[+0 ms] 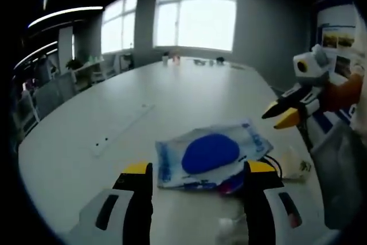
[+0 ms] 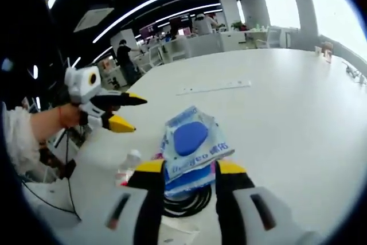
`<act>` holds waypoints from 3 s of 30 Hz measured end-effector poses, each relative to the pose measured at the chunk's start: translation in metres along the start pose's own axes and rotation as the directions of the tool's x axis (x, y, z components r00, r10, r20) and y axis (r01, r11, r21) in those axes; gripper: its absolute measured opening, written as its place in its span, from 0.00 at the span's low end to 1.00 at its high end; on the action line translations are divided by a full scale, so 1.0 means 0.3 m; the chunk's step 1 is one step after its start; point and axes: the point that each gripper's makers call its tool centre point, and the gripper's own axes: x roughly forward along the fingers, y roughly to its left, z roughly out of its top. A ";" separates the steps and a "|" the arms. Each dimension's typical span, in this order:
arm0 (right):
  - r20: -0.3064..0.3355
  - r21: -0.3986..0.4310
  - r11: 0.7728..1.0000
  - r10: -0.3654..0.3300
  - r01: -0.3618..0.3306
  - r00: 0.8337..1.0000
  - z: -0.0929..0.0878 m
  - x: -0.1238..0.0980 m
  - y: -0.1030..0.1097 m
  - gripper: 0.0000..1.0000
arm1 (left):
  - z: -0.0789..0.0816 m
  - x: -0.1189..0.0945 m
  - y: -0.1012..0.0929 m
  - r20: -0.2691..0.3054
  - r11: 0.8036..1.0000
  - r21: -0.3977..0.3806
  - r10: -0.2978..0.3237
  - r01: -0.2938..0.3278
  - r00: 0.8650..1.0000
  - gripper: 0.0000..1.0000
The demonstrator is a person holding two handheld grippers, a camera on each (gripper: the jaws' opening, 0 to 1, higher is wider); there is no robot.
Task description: Arrange the tabletop items into an orderly group along one side of the table until the central work area is clear of visible clutter.
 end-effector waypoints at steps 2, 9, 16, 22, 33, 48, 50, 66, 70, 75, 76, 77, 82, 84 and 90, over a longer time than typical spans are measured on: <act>-0.004 0.002 1.000 -0.004 0.004 1.000 -0.004 0.006 -0.006 0.32 | -0.005 0.008 0.011 -0.003 1.000 -0.003 -0.003 0.003 1.000 0.61; -0.014 0.036 0.999 -0.011 0.011 1.000 -0.023 0.020 -0.018 0.32 | -0.026 0.045 0.049 -0.017 1.000 -0.011 -0.007 0.007 1.000 0.60; -0.013 0.070 0.997 -0.013 0.014 1.000 -0.030 0.038 -0.025 0.32 | -0.031 0.084 0.069 -0.020 1.000 -0.014 -0.021 0.021 1.000 0.59; -0.022 0.092 0.996 -0.011 0.013 1.000 -0.038 0.057 -0.024 0.32 | -0.054 0.112 0.090 -0.040 0.999 -0.021 -0.028 0.028 0.999 0.57; -0.032 0.116 0.993 -0.003 0.006 0.999 -0.060 0.093 -0.013 0.29 | -0.087 0.171 0.134 -0.058 0.998 -0.051 -0.031 0.028 0.998 0.56; -0.043 0.133 0.991 -0.002 0.007 0.999 -0.078 0.106 -0.026 0.25 | -0.126 0.227 0.163 -0.110 0.998 -0.044 -0.045 0.041 0.993 0.47; -0.039 0.136 0.991 0.001 0.005 0.999 -0.078 0.107 -0.027 0.24 | -0.130 0.230 0.169 -0.119 0.998 -0.046 -0.044 0.038 0.992 0.46; -0.053 0.125 0.992 0.005 0.002 0.999 -0.082 0.119 -0.023 0.15 | -0.153 0.250 0.169 -0.160 0.996 -0.060 -0.077 0.068 0.984 0.32; -0.051 0.123 0.992 -0.001 0.007 0.999 -0.084 0.122 -0.028 0.13 | -0.161 0.259 0.172 -0.169 0.995 -0.062 -0.084 0.074 0.982 0.28; -0.055 0.127 0.992 0.000 0.007 0.998 -0.088 0.124 -0.028 0.11 | -0.178 0.266 0.174 -0.198 0.997 -0.030 -0.081 0.077 0.977 0.16; -0.051 0.140 0.990 0.004 0.003 0.999 -0.088 0.125 -0.028 0.10 | -0.174 0.266 0.172 -0.193 0.996 -0.037 -0.086 0.080 0.977 0.13; -0.055 0.136 0.991 0.002 0.006 0.998 -0.090 0.125 -0.030 0.10 | -0.174 0.266 0.173 -0.193 0.996 -0.038 -0.086 0.081 0.977 0.11; -0.056 0.141 0.990 -0.002 0.010 0.998 -0.095 0.125 -0.035 0.08 | -0.178 0.260 0.184 -0.196 0.997 -0.042 -0.078 0.071 0.977 0.02; -0.057 0.139 0.990 -0.007 0.015 0.998 -0.096 0.125 -0.035 0.07 | -0.179 0.260 0.180 -0.198 0.996 -0.045 -0.086 0.078 0.976 0.01; -0.057 0.131 0.991 -0.013 0.021 0.998 -0.090 0.126 -0.038 0.05 | -0.181 0.259 0.176 -0.206 0.995 -0.056 -0.093 0.083 0.974 0.00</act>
